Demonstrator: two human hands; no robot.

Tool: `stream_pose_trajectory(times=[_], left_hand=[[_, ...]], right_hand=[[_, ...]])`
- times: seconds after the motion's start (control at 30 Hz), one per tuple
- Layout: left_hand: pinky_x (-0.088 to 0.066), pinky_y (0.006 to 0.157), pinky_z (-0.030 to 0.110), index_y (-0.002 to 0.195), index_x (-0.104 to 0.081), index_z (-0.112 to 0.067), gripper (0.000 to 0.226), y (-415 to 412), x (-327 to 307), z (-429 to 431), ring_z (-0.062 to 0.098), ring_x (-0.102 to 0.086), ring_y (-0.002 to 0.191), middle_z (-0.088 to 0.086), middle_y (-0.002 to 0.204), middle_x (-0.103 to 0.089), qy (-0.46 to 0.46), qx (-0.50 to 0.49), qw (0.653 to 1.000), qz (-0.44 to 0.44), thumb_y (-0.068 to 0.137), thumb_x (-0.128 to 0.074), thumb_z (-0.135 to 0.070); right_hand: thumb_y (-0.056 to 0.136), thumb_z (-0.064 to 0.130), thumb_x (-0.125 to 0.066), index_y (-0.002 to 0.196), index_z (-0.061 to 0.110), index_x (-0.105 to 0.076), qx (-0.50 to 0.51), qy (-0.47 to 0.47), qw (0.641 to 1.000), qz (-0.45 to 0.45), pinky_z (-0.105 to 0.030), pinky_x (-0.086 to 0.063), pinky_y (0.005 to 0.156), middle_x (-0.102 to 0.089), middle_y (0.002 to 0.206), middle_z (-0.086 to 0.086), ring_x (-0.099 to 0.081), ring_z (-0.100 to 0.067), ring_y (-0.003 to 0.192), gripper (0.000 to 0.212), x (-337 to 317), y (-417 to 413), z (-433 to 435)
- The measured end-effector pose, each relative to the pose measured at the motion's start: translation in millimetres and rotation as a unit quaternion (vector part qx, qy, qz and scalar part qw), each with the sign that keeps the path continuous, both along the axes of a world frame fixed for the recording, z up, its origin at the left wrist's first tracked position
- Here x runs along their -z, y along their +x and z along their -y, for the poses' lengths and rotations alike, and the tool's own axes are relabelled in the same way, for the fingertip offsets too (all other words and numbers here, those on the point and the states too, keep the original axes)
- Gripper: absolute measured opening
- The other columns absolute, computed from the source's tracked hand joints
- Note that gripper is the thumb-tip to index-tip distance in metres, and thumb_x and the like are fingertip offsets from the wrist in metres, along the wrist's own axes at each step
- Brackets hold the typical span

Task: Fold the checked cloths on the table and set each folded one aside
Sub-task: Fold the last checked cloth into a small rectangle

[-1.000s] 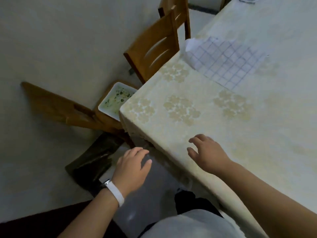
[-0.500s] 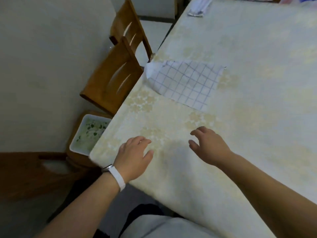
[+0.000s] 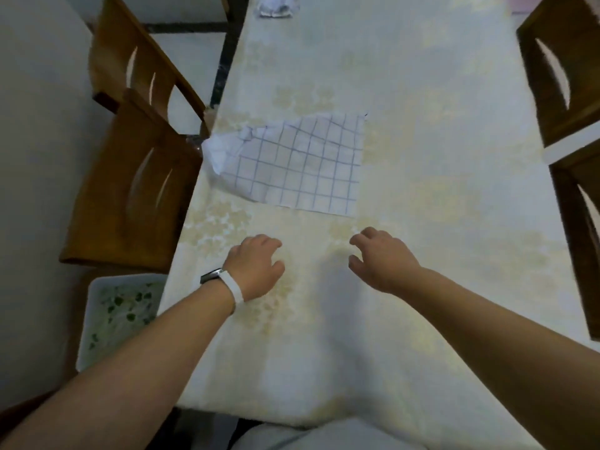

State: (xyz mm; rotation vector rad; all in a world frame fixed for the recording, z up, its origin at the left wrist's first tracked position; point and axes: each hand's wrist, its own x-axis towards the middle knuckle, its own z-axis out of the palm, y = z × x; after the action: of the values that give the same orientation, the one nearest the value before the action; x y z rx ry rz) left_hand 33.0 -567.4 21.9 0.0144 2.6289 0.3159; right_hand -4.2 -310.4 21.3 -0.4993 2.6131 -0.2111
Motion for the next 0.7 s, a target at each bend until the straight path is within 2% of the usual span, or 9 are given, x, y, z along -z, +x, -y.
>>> stream_pose_trajectory(times=[0.17, 0.4, 0.5, 0.6, 0.7], left_hand=[[-0.041, 0.099, 0.041, 0.138, -0.045, -0.021, 0.050, -57, 25, 18, 0.028, -0.045, 0.124, 0.004, 0.139, -0.047, -0.010, 0.051, 0.999, -0.001, 0.091, -0.048, -0.038], [-0.040, 0.092, 0.041, 0.133, -0.047, -0.018, 0.047, -115, 51, 27, 0.029, -0.046, 0.119, 0.005, 0.133, -0.047, -0.008, 0.096, 0.994, -0.049, 0.088, -0.051, -0.033], [-0.040, 0.089, 0.041, 0.126, -0.051, -0.018, 0.044, -129, 61, 28, 0.030, -0.046, 0.117, 0.006, 0.131, -0.048, -0.008, 0.108, 0.992, -0.060, 0.086, -0.053, -0.034], [-0.040, 0.089, 0.042, 0.123, -0.055, -0.017, 0.042, -136, 70, 26, 0.032, -0.047, 0.116, 0.008, 0.127, -0.050, -0.006, 0.128, 0.987, -0.095, 0.084, -0.056, -0.034], [-0.042, 0.082, 0.042, 0.116, -0.059, -0.015, 0.039, -143, 80, 27, 0.034, -0.050, 0.106, 0.010, 0.119, -0.054, -0.006, 0.133, 0.983, -0.130, 0.081, -0.060, -0.032]], right_hand=[[0.092, 0.037, -0.047, 0.125, 0.015, -0.053, 0.027, 0.005, 1.000, 0.001, -0.040, -0.047, 0.087, -0.052, 0.127, -0.009, -0.051, -0.031, 0.111, 0.040, 20, -31, 36], [0.088, 0.030, -0.052, 0.124, 0.012, -0.053, 0.002, 0.026, 0.998, -0.051, -0.039, -0.044, 0.081, -0.053, 0.123, -0.012, -0.051, -0.033, 0.109, 0.041, 44, -82, 71], [0.084, 0.028, -0.056, 0.117, 0.010, -0.056, -0.028, 0.037, 0.997, -0.066, -0.039, -0.044, 0.076, -0.054, 0.116, -0.014, -0.053, -0.036, 0.103, 0.037, 55, -100, 80], [0.076, 0.026, -0.061, 0.103, 0.007, -0.060, -0.058, 0.036, 0.994, -0.086, -0.041, -0.045, 0.067, -0.058, 0.104, -0.017, -0.057, -0.039, 0.090, 0.033, 64, -110, 86], [0.073, 0.025, -0.064, 0.094, 0.004, -0.062, -0.068, 0.028, 0.992, -0.102, -0.040, -0.044, 0.059, -0.058, 0.095, -0.019, -0.058, -0.039, 0.081, 0.030, 70, -119, 90]])
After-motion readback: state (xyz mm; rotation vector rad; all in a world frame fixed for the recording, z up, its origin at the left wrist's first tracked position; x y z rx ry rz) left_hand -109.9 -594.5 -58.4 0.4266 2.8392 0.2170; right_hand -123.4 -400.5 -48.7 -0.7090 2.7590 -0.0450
